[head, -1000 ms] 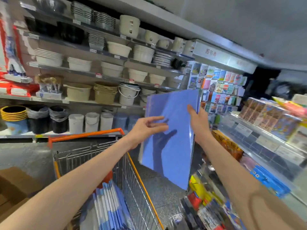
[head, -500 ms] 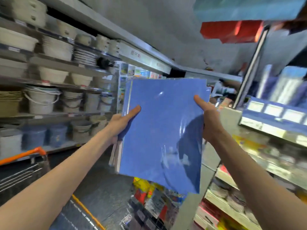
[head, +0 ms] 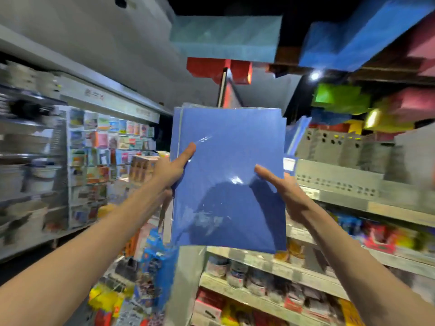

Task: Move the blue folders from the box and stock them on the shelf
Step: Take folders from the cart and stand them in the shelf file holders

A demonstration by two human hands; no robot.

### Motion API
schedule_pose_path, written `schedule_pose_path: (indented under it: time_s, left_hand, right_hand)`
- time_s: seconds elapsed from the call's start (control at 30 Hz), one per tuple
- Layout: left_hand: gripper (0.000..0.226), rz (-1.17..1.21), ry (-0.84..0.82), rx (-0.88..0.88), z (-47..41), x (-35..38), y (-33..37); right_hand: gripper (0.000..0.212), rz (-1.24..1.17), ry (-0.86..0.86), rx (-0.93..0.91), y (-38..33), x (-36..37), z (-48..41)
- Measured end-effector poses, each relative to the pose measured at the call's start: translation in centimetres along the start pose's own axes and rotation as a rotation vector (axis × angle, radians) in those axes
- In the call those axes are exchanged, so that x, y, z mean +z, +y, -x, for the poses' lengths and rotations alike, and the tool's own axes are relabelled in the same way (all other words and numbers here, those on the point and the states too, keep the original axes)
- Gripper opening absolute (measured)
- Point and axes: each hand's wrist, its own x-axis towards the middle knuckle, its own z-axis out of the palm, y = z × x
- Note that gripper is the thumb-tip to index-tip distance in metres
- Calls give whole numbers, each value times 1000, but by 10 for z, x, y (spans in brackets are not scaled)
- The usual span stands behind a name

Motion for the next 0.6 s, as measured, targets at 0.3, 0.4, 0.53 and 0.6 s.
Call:
schedule_pose_path:
  time_s: [0.3, 0.4, 0.53, 0.6]
  left_hand:
    - [73, 27, -98, 134, 24, 207, 0]
    - [78, -157, 22, 254, 22, 254, 10]
    - [75, -312, 94, 403, 7, 288, 10]
    - [60, -350, 93, 445, 6, 300, 4]
  right_hand:
    - [28, 26, 400, -151, -12, -168, 39]
    - [31, -13, 503, -204, -17, -209, 42]
    - [34, 54, 717, -203, -17, -245, 34]
    - [26, 106, 827, -220, -19, -254, 29]
